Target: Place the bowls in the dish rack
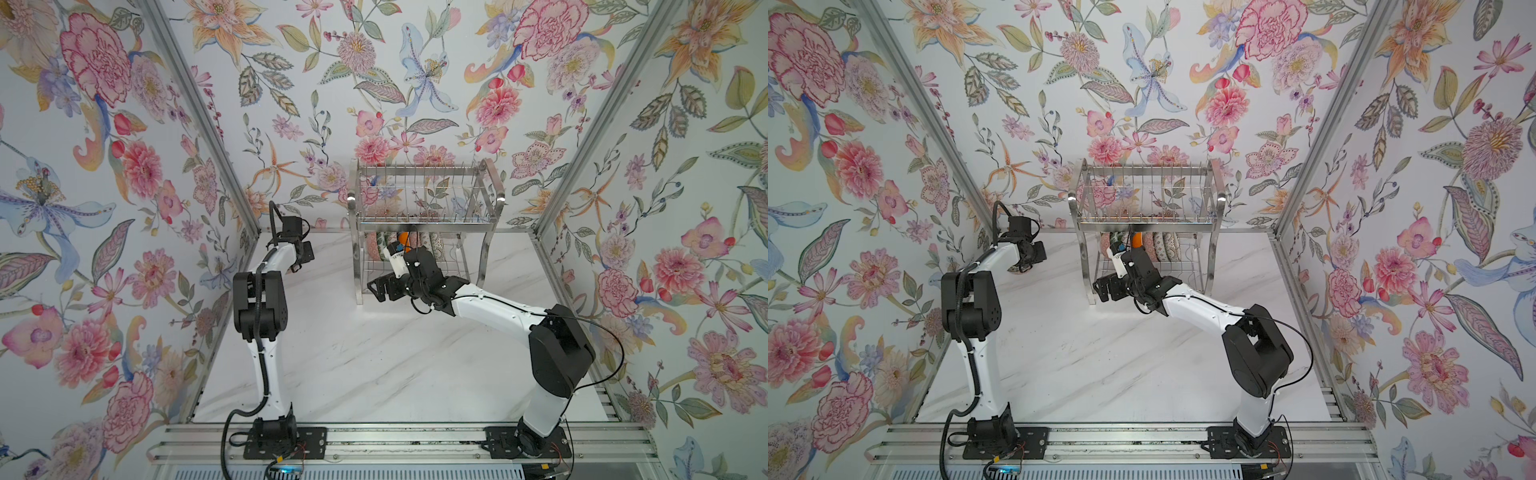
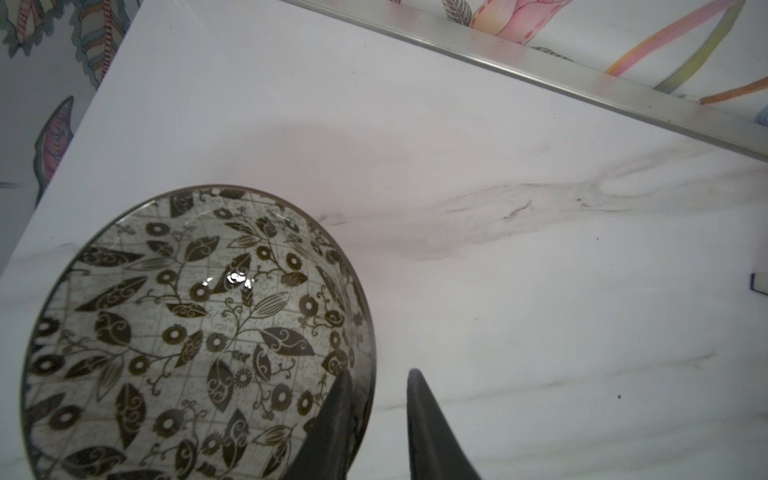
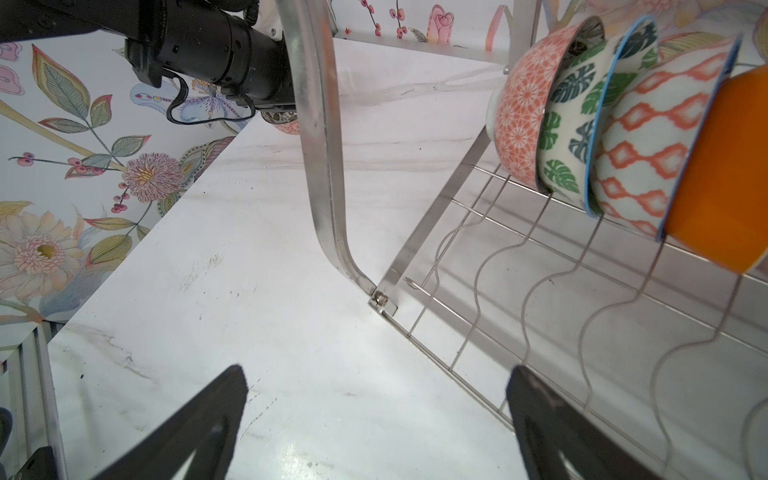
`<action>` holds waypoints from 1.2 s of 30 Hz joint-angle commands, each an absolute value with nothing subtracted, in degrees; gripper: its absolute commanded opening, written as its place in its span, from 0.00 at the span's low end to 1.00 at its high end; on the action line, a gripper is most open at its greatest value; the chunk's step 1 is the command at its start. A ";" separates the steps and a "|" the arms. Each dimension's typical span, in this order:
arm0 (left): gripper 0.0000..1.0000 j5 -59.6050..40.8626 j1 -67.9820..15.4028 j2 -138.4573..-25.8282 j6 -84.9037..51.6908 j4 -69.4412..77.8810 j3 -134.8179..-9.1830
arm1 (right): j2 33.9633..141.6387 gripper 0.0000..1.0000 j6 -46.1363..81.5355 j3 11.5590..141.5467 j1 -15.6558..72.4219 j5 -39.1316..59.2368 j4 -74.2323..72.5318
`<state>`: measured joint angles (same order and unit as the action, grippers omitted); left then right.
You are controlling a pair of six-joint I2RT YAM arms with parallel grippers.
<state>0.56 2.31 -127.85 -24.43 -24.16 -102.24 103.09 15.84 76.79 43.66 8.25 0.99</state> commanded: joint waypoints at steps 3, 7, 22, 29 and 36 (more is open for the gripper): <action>0.25 -0.03 3.30 -127.73 -24.35 -23.60 -100.04 | 102.39 0.99 16.40 76.21 43.66 8.56 0.01; 0.19 0.18 3.36 -127.19 -24.15 -23.47 -99.41 | 102.42 0.99 16.51 75.95 43.60 8.46 0.01; 0.00 -1.96 3.33 -123.31 -23.42 -24.88 -96.28 | 101.72 0.99 16.94 76.01 43.63 8.06 0.27; 0.00 -3.51 2.92 -117.35 -23.78 -24.60 -89.92 | 100.86 0.99 17.39 75.48 43.94 8.12 0.44; 0.00 -3.15 0.58 -110.52 -23.32 -26.46 -84.51 | 99.07 0.99 17.57 74.58 44.76 7.19 0.96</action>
